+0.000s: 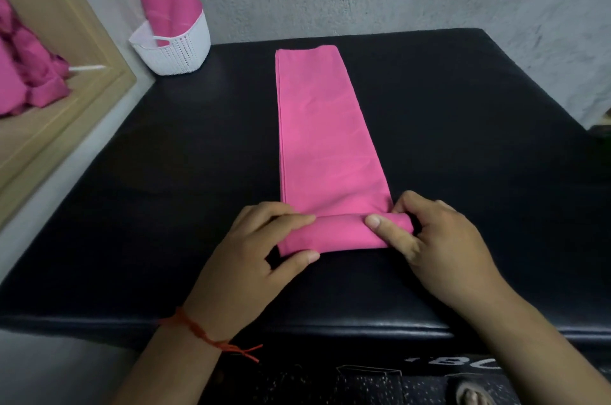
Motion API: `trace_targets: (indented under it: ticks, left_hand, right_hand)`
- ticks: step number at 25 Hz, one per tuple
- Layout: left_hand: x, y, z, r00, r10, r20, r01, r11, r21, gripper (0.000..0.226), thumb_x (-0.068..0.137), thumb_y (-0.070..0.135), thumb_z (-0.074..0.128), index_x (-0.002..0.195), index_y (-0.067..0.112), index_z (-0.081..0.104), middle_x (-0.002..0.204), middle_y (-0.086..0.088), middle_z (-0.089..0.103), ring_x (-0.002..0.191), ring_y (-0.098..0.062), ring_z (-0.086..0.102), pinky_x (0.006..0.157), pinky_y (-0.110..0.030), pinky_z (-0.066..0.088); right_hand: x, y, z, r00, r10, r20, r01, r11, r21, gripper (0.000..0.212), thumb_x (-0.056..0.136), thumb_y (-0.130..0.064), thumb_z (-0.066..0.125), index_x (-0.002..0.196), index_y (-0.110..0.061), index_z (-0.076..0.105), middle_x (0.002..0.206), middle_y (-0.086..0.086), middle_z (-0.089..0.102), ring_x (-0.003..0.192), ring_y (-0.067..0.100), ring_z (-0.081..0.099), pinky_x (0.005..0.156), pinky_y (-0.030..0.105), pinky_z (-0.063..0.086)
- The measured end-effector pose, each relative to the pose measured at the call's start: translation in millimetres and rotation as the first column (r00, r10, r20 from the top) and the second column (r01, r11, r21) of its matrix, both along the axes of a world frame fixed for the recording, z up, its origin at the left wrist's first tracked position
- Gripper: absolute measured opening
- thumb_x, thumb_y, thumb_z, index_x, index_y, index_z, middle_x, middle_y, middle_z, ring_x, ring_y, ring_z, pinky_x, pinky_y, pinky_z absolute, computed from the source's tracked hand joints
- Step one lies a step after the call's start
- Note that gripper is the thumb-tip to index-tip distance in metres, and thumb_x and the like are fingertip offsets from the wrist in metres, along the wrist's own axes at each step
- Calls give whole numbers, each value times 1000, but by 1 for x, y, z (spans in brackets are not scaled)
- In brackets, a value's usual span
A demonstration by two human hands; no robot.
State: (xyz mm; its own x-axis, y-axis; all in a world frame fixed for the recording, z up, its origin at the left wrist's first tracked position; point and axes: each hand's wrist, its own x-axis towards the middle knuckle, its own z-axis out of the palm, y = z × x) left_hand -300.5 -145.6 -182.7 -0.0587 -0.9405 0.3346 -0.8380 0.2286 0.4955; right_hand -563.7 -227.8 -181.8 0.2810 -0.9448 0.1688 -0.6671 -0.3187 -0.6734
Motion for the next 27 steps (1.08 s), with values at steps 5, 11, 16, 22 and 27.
trace_targets:
  ticks: [5, 11, 16, 22, 27]
  left_hand:
    - [6, 2, -4, 994, 41, -103, -40, 999, 8, 48, 81, 43, 85, 123, 30, 66, 120, 22, 59, 117, -9, 60, 100, -14, 43]
    - [10, -1, -5, 990, 62, -129, -55, 997, 55, 44, 80, 46, 82, 120, 35, 67, 115, 28, 59, 113, -7, 59, 86, -9, 46]
    - [13, -4, 0, 982, 71, -175, -48, 990, 133, 40, 86, 56, 71, 123, 42, 66, 115, 29, 58, 108, -9, 59, 81, -12, 46]
    - [20, -10, 5, 954, 58, -294, 25, 963, 269, 33, 88, 60, 67, 119, 48, 66, 110, 24, 63, 107, -6, 63, 90, -18, 48]
    - [21, -8, 9, 945, 66, -320, 42, 946, 320, 27, 90, 61, 62, 110, 45, 70, 102, 17, 62, 105, -6, 62, 87, -14, 46]
  right_hand:
    - [3, -2, 0, 999, -32, -44, 31, 999, -32, 49, 86, -81, 49, 78, -33, 54, 63, -12, 57, 77, 2, 54, 61, 23, 37]
    - [10, -6, 2, 987, -96, -127, 86, 993, -79, 61, 95, -84, 40, 68, -30, 49, 55, -9, 52, 66, 5, 54, 54, 30, 37]
    - [18, -2, 8, 959, -197, -205, 189, 980, -58, 67, 96, -80, 31, 64, -27, 57, 58, -7, 55, 61, 6, 51, 51, 30, 33]
    - [10, 3, 2, 1000, -23, -9, 22, 989, -143, 23, 103, -56, 51, 99, -33, 52, 94, -17, 55, 84, 8, 58, 64, 20, 41]
    - [-2, -1, -3, 983, 182, -14, -183, 975, -128, 28, 100, -63, 61, 102, -36, 59, 101, -15, 59, 85, 13, 62, 71, 22, 46]
